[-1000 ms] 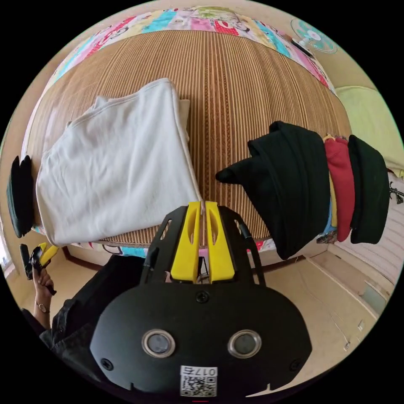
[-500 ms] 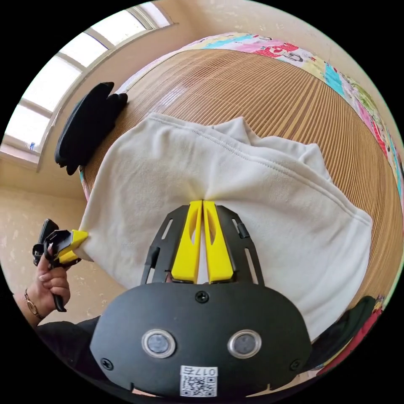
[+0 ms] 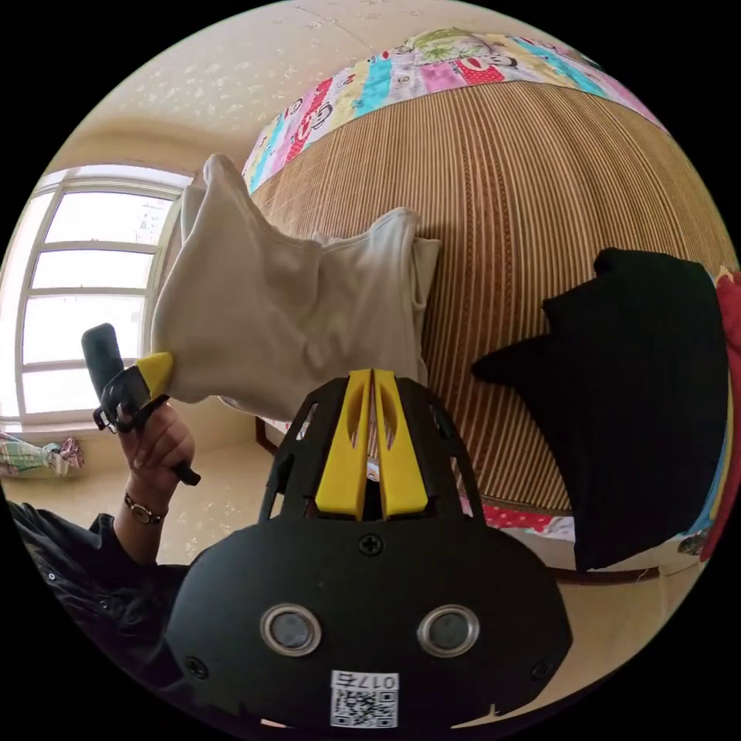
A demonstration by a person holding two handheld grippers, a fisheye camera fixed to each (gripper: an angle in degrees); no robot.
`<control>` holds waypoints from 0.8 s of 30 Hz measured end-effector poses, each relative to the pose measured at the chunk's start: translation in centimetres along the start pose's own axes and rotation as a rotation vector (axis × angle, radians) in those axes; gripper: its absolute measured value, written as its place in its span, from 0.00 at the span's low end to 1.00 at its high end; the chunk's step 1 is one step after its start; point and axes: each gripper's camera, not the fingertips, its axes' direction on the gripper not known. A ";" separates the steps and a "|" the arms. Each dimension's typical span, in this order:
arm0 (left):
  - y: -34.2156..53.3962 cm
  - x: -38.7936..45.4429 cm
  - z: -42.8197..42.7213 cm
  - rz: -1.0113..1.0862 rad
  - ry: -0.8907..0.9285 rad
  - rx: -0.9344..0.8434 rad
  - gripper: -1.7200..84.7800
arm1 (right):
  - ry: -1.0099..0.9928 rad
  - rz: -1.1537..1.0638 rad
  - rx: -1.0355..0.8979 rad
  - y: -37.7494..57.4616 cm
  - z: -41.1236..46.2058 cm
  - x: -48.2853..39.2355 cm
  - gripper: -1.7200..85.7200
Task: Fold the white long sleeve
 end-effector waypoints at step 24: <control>11.6 -7.9 6.7 -0.661 0.290 0.043 0.11 | -1.182 0.755 0.143 6.2 12.3 17.4 0.29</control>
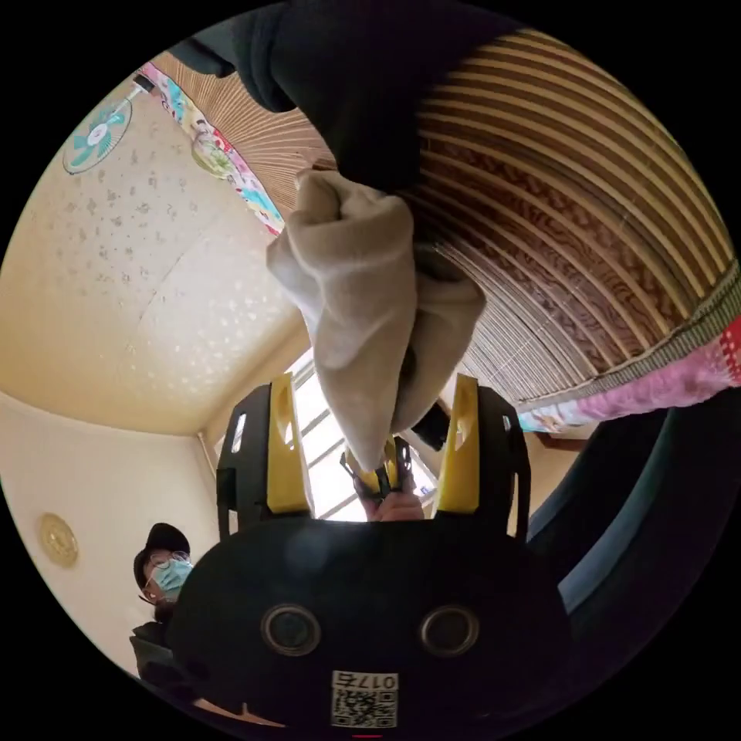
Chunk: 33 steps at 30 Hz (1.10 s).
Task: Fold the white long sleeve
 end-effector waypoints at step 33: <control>22.3 11.2 -27.6 0.347 -0.825 0.651 0.11 | 1.205 -0.418 -0.838 14.2 34.2 6.5 0.07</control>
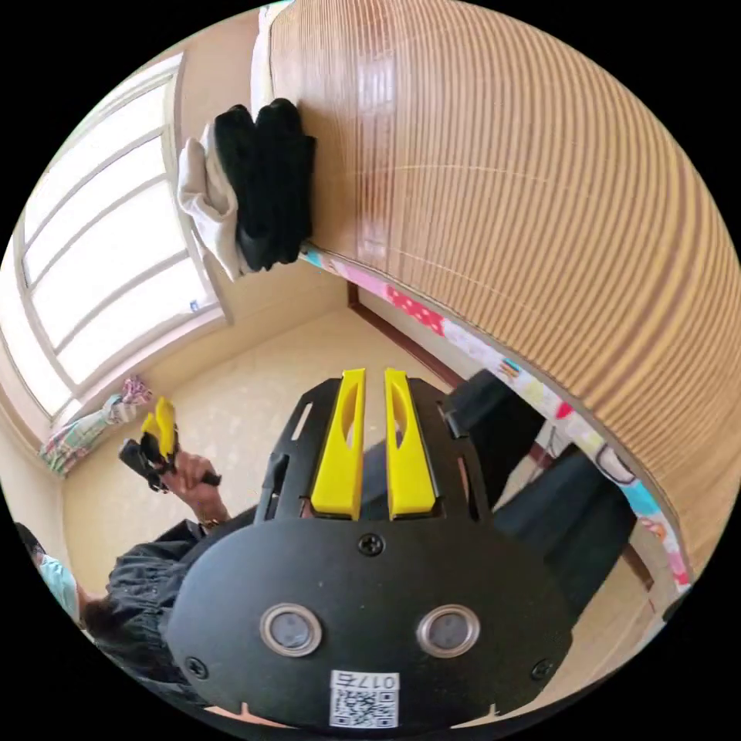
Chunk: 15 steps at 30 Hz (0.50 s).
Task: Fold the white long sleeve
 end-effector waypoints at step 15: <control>-8.7 39.1 18.5 0.691 0.240 -0.045 0.02 | 0.352 0.677 0.756 37.5 -20.7 19.8 0.10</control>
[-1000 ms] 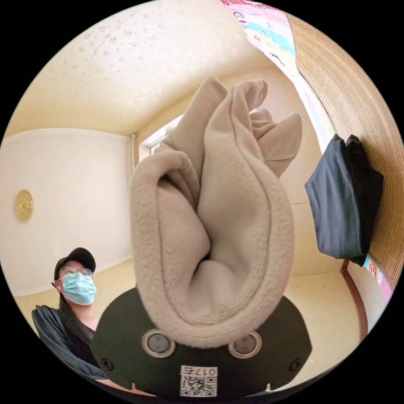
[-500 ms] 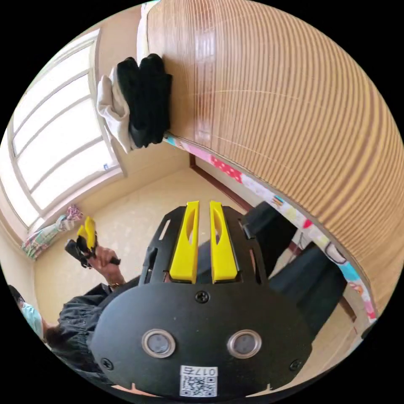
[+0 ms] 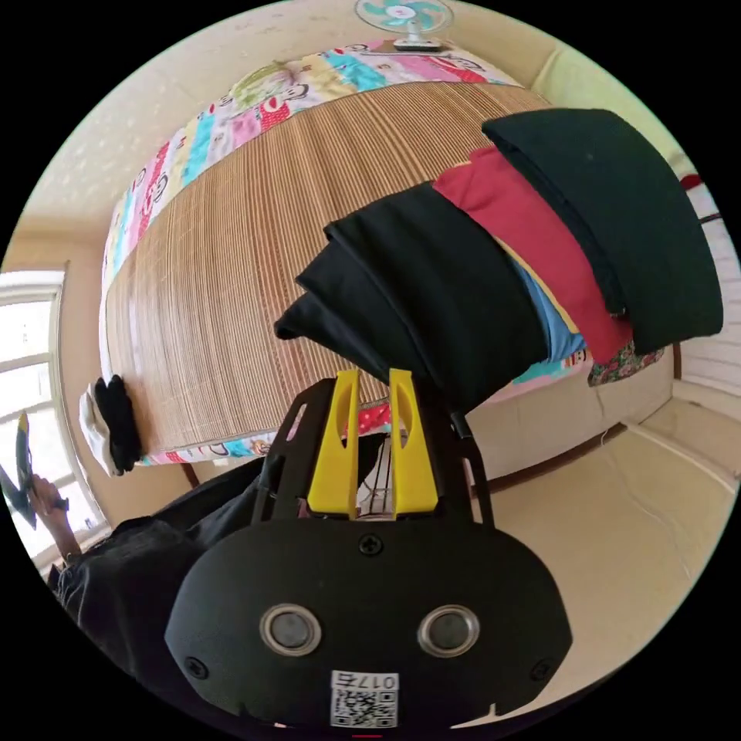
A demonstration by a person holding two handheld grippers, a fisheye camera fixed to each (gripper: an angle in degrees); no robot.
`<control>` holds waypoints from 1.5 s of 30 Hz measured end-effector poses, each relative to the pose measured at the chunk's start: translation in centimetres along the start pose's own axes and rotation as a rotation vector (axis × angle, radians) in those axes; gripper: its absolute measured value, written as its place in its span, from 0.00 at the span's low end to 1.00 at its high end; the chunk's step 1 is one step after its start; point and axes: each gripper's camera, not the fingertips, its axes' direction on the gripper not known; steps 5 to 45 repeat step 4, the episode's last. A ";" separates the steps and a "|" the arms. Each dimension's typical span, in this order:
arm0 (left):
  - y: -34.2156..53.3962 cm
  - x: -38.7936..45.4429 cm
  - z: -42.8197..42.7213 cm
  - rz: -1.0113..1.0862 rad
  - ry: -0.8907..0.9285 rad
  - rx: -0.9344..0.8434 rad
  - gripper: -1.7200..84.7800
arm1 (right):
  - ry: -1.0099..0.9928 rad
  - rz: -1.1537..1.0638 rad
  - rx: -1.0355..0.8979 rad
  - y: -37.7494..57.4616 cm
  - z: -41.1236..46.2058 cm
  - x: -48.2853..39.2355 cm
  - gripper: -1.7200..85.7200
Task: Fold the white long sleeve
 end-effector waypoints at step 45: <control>-4.8 4.3 4.4 0.039 0.076 -0.039 0.01 | -0.034 0.095 0.062 1.7 -0.4 4.8 0.11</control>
